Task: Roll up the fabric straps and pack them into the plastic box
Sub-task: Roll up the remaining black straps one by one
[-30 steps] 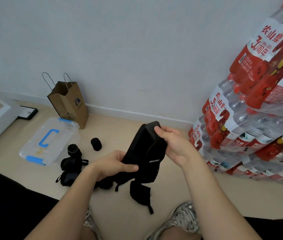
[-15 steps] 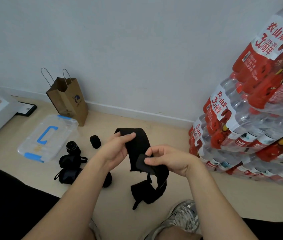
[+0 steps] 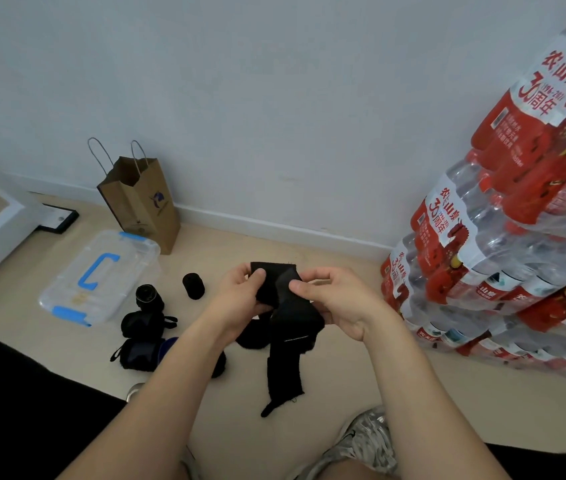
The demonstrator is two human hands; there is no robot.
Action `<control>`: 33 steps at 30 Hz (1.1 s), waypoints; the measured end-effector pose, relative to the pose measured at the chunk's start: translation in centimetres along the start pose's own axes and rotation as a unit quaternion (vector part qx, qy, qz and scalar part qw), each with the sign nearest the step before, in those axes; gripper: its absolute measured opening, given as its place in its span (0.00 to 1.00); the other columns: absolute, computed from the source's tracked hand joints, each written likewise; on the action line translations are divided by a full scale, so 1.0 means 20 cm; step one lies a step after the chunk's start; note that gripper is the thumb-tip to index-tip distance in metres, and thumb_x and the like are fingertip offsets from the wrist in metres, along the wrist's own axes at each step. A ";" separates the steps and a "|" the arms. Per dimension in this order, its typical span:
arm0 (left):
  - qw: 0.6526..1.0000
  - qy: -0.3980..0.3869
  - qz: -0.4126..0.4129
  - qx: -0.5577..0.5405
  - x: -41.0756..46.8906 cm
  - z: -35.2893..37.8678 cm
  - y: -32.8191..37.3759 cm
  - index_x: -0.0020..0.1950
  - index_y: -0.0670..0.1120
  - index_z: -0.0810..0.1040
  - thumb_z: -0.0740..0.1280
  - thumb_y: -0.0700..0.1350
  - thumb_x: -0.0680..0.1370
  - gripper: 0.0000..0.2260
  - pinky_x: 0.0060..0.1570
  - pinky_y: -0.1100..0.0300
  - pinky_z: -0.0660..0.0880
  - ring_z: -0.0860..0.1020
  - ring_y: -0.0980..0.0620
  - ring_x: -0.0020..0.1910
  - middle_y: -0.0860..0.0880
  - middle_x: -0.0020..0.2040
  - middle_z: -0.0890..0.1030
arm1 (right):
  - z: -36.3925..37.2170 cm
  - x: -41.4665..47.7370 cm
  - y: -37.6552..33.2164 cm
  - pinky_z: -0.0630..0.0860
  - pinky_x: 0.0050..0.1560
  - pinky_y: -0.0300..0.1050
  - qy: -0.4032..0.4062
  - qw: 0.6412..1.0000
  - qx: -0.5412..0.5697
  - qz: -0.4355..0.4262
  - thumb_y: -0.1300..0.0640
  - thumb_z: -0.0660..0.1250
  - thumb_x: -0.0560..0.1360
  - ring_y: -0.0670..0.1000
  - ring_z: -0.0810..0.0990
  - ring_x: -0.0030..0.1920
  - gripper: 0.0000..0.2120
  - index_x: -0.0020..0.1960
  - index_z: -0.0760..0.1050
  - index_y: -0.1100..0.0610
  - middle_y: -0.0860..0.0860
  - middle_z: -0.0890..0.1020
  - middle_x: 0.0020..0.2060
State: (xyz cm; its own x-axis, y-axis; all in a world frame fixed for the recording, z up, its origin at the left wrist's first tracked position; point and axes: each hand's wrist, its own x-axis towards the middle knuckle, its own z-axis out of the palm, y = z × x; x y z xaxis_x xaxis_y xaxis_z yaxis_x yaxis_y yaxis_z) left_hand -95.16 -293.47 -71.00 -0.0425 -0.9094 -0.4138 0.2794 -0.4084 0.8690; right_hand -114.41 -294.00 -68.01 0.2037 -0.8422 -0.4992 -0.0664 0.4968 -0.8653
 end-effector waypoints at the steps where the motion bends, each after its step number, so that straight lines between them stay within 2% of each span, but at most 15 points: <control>1: 1.000 -0.008 0.007 -0.004 -0.01 0.01 0.00 0.61 0.40 0.76 0.59 0.37 0.89 0.07 0.41 0.53 0.86 0.87 0.46 0.44 0.38 0.51 0.86 | 0.00 0.00 -0.01 0.84 0.39 0.48 -0.015 1.000 -0.003 -0.011 0.59 0.79 0.78 0.54 0.87 0.39 0.12 0.60 0.83 0.57 0.57 0.89 0.46; 3: 0.999 -0.035 0.010 -0.012 -0.03 0.03 0.01 0.65 0.39 0.74 0.59 0.32 0.88 0.09 0.38 0.53 0.85 0.87 0.45 0.42 0.38 0.50 0.86 | 0.01 -0.01 -0.01 0.83 0.36 0.46 -0.026 0.998 0.004 -0.053 0.60 0.78 0.78 0.52 0.86 0.37 0.06 0.54 0.85 0.54 0.54 0.88 0.42; 5: 0.997 -0.069 0.006 -0.033 -0.05 0.05 0.02 0.67 0.39 0.73 0.59 0.30 0.86 0.11 0.48 0.48 0.86 0.85 0.39 0.49 0.33 0.55 0.85 | 0.04 0.01 -0.01 0.83 0.38 0.47 0.018 0.995 0.011 -0.102 0.62 0.77 0.79 0.52 0.86 0.38 0.05 0.52 0.86 0.54 0.54 0.89 0.41; 8: 0.991 -0.110 -0.014 -0.074 -0.06 0.05 0.03 0.68 0.38 0.74 0.57 0.29 0.86 0.14 0.63 0.42 0.81 0.84 0.36 0.59 0.32 0.63 0.83 | 0.07 0.05 0.01 0.85 0.50 0.52 0.142 0.979 -0.001 -0.148 0.62 0.76 0.79 0.51 0.88 0.43 0.05 0.52 0.85 0.53 0.52 0.90 0.43; 11: 0.988 -0.125 -0.031 -0.082 -0.07 0.05 0.03 0.67 0.40 0.76 0.56 0.31 0.87 0.14 0.58 0.44 0.83 0.86 0.40 0.55 0.38 0.59 0.86 | 0.10 0.07 0.04 0.84 0.51 0.47 0.232 0.953 -0.052 -0.187 0.59 0.79 0.77 0.47 0.89 0.43 0.05 0.47 0.85 0.50 0.47 0.90 0.40; 13: 0.986 -0.129 -0.041 -0.094 -0.07 0.06 0.04 0.68 0.39 0.76 0.56 0.33 0.88 0.14 0.51 0.47 0.85 0.87 0.42 0.51 0.39 0.56 0.87 | 0.14 0.07 0.05 0.79 0.46 0.35 0.281 0.926 -0.117 -0.225 0.57 0.79 0.76 0.42 0.85 0.40 0.06 0.45 0.84 0.48 0.44 0.88 0.38; 14: 0.986 -0.131 -0.043 -0.099 -0.08 0.07 0.04 0.70 0.39 0.76 0.56 0.34 0.88 0.13 0.49 0.49 0.85 0.87 0.43 0.50 0.39 0.56 0.87 | 0.17 0.06 0.06 0.75 0.44 0.32 0.306 0.907 -0.155 -0.244 0.57 0.79 0.76 0.42 0.82 0.40 0.06 0.45 0.84 0.47 0.43 0.86 0.39; 16: 0.985 -0.136 -0.033 -0.096 -0.08 0.09 0.03 0.71 0.38 0.76 0.57 0.37 0.89 0.13 0.49 0.52 0.85 0.88 0.44 0.51 0.39 0.58 0.87 | 0.21 0.06 0.08 0.71 0.46 0.36 0.346 0.879 -0.189 -0.269 0.56 0.79 0.76 0.45 0.78 0.43 0.05 0.48 0.84 0.50 0.46 0.83 0.42; 18: 0.987 -0.136 -0.014 -0.087 -0.08 0.10 0.02 0.72 0.36 0.76 0.57 0.37 0.89 0.14 0.52 0.53 0.84 0.87 0.44 0.55 0.35 0.62 0.85 | 0.23 0.06 0.09 0.69 0.49 0.41 0.369 0.874 -0.175 -0.264 0.54 0.78 0.77 0.49 0.77 0.46 0.07 0.50 0.81 0.52 0.47 0.80 0.44; 20: 0.988 -0.121 -0.001 -0.099 -0.08 0.10 0.01 0.72 0.34 0.75 0.56 0.36 0.89 0.15 0.53 0.52 0.84 0.86 0.41 0.57 0.31 0.65 0.83 | 0.23 0.06 0.09 0.68 0.46 0.39 0.376 0.879 -0.172 -0.236 0.49 0.78 0.77 0.50 0.77 0.45 0.11 0.49 0.78 0.53 0.47 0.79 0.42; 22: 0.987 -0.110 0.008 -0.120 -0.08 0.11 0.01 0.72 0.34 0.76 0.55 0.34 0.89 0.15 0.55 0.52 0.84 0.86 0.40 0.60 0.31 0.65 0.83 | 0.21 0.05 0.10 0.68 0.39 0.34 0.367 0.885 -0.191 -0.214 0.46 0.78 0.77 0.47 0.79 0.39 0.13 0.44 0.81 0.54 0.46 0.81 0.36; 25: 0.985 -0.080 0.017 -0.151 -0.07 0.12 0.02 0.70 0.37 0.78 0.54 0.33 0.89 0.16 0.55 0.52 0.84 0.86 0.40 0.60 0.34 0.63 0.85 | 0.16 0.06 0.10 0.71 0.40 0.27 0.318 0.899 -0.193 -0.232 0.50 0.79 0.77 0.41 0.83 0.38 0.07 0.43 0.87 0.52 0.42 0.85 0.34; 27: 0.985 -0.046 0.020 -0.168 -0.06 0.11 0.02 0.69 0.38 0.78 0.54 0.34 0.89 0.15 0.54 0.52 0.85 0.87 0.41 0.58 0.35 0.61 0.86 | 0.14 0.05 0.09 0.79 0.46 0.32 0.256 0.924 -0.174 -0.225 0.53 0.80 0.76 0.39 0.85 0.42 0.03 0.48 0.89 0.50 0.41 0.88 0.39; 31: 0.987 -0.023 0.004 -0.159 -0.06 0.13 0.04 0.67 0.40 0.79 0.54 0.37 0.90 0.14 0.59 0.45 0.82 0.87 0.39 0.57 0.35 0.60 0.86 | 0.15 0.06 0.11 0.83 0.54 0.46 0.218 0.953 -0.163 -0.134 0.43 0.77 0.77 0.46 0.86 0.49 0.16 0.60 0.81 0.49 0.44 0.86 0.48; 33: 0.993 -0.014 0.004 -0.118 -0.07 0.14 0.04 0.66 0.41 0.78 0.55 0.38 0.90 0.13 0.62 0.43 0.80 0.86 0.38 0.59 0.35 0.61 0.86 | 0.16 0.07 0.13 0.84 0.57 0.54 0.174 0.967 -0.146 -0.113 0.44 0.73 0.81 0.51 0.88 0.50 0.13 0.59 0.83 0.51 0.48 0.89 0.48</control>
State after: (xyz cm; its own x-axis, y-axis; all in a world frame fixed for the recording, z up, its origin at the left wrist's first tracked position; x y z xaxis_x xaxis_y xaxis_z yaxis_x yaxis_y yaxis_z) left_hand -97.51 -292.72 -69.08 -0.0655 -0.9155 -0.3969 0.4959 -0.3750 0.7832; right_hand -111.20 -293.28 -70.80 -0.0919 -0.9670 -0.2378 -0.3426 0.2549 -0.9042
